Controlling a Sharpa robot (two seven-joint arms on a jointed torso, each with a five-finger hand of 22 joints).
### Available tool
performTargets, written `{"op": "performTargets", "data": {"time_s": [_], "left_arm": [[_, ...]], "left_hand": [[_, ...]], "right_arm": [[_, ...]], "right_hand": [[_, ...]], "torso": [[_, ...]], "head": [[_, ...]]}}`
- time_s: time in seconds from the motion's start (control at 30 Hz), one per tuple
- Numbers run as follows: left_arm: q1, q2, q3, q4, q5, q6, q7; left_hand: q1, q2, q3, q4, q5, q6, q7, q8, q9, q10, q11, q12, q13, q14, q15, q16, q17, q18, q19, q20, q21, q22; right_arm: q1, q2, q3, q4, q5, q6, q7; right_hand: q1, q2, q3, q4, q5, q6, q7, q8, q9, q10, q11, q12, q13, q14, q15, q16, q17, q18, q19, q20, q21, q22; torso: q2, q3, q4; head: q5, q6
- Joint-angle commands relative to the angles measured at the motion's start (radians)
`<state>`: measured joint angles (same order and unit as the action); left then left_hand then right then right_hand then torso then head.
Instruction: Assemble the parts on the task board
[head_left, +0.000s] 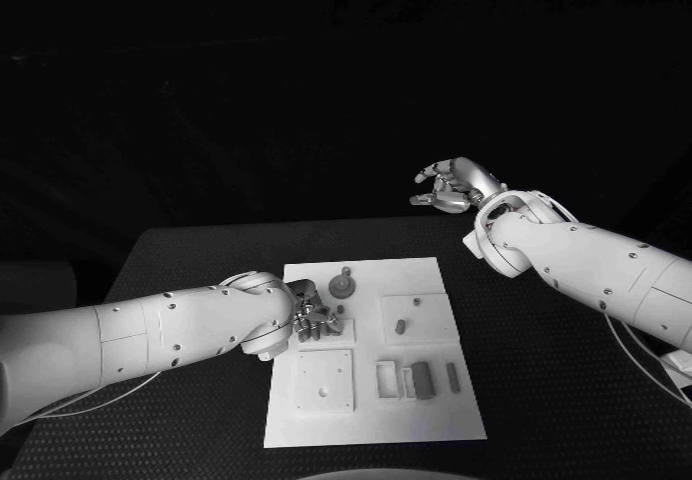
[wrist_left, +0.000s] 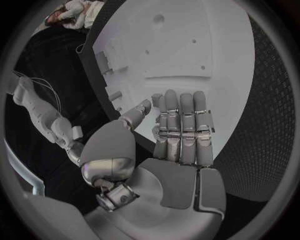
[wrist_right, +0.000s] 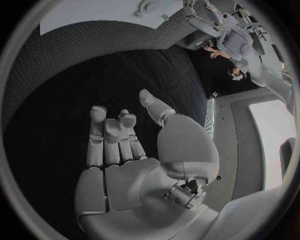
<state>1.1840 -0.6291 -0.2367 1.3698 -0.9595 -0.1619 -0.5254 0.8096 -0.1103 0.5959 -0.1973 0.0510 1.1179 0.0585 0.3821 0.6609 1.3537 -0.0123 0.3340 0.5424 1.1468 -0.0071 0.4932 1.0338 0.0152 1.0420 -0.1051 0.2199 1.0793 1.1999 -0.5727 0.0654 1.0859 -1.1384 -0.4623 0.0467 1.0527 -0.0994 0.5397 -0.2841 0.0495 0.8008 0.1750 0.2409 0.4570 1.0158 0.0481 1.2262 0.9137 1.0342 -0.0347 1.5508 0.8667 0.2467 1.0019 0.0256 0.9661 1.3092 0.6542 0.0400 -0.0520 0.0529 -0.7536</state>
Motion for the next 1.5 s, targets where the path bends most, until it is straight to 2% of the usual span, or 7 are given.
{"op": "performTargets", "data": {"time_s": [0.03,0.33,0.5,0.87,1.5], "left_arm": [[-0.006,-0.001,-0.003,0.003,0.008,0.009,0.008],[-0.006,-0.016,-0.003,0.004,0.008,0.002,0.008],[-0.006,-0.013,-0.003,0.003,0.009,0.007,0.01],[-0.006,-0.018,-0.002,0.007,0.021,-0.007,0.022],[-0.001,-0.037,0.002,0.046,0.058,0.007,0.044]], "left_hand": [[-0.004,0.017,-0.029,-0.014,0.004,-0.004,-0.001,-0.007,0.002,-0.005,0.001,-0.003,0.002,-0.005,0.0,0.003,-0.002,-0.008,-0.008,0.0,-0.008,0.001],[0.0,0.019,-0.034,-0.019,0.004,-0.003,-0.002,-0.008,0.002,-0.005,0.0,-0.003,0.002,-0.005,-0.001,0.004,-0.004,-0.007,-0.006,-0.001,-0.01,0.001],[0.017,0.035,-0.038,-0.035,0.004,-0.002,-0.002,-0.01,0.003,-0.005,0.0,-0.003,0.003,-0.005,-0.001,0.006,-0.006,-0.008,-0.004,-0.001,-0.015,0.002],[0.009,0.025,-0.049,-0.034,0.003,-0.013,0.004,-0.021,0.001,-0.012,0.003,-0.007,0.001,-0.012,0.002,0.004,-0.012,-0.009,-0.006,0.001,-0.023,0.001],[0.001,0.029,-0.058,-0.022,0.001,-0.047,0.023,-0.056,-0.011,-0.013,0.004,-0.006,0.002,-0.014,0.002,0.009,-0.016,-0.008,0.0,0.001,-0.033,0.004]], "right_arm": [[0.0,-0.001,0.0,0.001,-0.001,0.01,0.006],[-0.002,-0.004,0.0,0.001,0.0,0.009,0.007],[-0.002,-0.004,0.0,0.002,0.0,0.009,0.007],[-0.003,-0.004,0.0,0.002,0.0,0.009,0.007],[-0.007,-0.004,0.0,-0.004,0.0,0.015,0.005]], "right_hand": [[-0.011,-0.001,-0.007,0.0,0.001,0.002,0.007,0.002,-0.002,-0.097,0.021,0.0,-0.001,-0.008,-0.002,-0.005,-0.001,0.015,-0.001,0.002,-0.003,0.006],[-0.012,-0.001,-0.007,0.0,0.001,0.001,0.007,0.002,-0.002,-0.097,0.021,0.001,-0.002,-0.008,-0.002,-0.005,-0.001,0.015,-0.001,0.002,-0.003,0.006],[-0.012,-0.001,-0.007,0.0,0.001,0.001,0.007,0.002,-0.002,-0.097,0.022,0.001,-0.002,-0.008,-0.002,-0.005,-0.002,0.015,-0.001,0.002,-0.004,0.006],[-0.012,-0.001,-0.007,0.0,0.001,0.001,0.007,0.002,-0.002,-0.097,0.022,0.001,-0.003,-0.008,-0.002,-0.005,-0.002,0.015,-0.001,0.002,-0.004,0.007],[-0.012,-0.001,-0.006,0.0,0.001,-0.001,0.007,0.001,-0.003,-0.097,0.022,0.002,-0.004,-0.008,-0.002,-0.004,-0.002,0.015,-0.001,0.002,-0.004,0.007]], "torso": [[0.0,-0.0002,0.0005],[0.0,-0.0009,0.0009],[0.0,-0.001,0.0011],[-0.001,-0.0009,0.0014],[0.0,0.0007,0.0006]], "head": [[-0.001,0.0],[-0.003,0.001],[-0.003,0.001],[-0.002,0.004],[-0.002,0.005]]}}
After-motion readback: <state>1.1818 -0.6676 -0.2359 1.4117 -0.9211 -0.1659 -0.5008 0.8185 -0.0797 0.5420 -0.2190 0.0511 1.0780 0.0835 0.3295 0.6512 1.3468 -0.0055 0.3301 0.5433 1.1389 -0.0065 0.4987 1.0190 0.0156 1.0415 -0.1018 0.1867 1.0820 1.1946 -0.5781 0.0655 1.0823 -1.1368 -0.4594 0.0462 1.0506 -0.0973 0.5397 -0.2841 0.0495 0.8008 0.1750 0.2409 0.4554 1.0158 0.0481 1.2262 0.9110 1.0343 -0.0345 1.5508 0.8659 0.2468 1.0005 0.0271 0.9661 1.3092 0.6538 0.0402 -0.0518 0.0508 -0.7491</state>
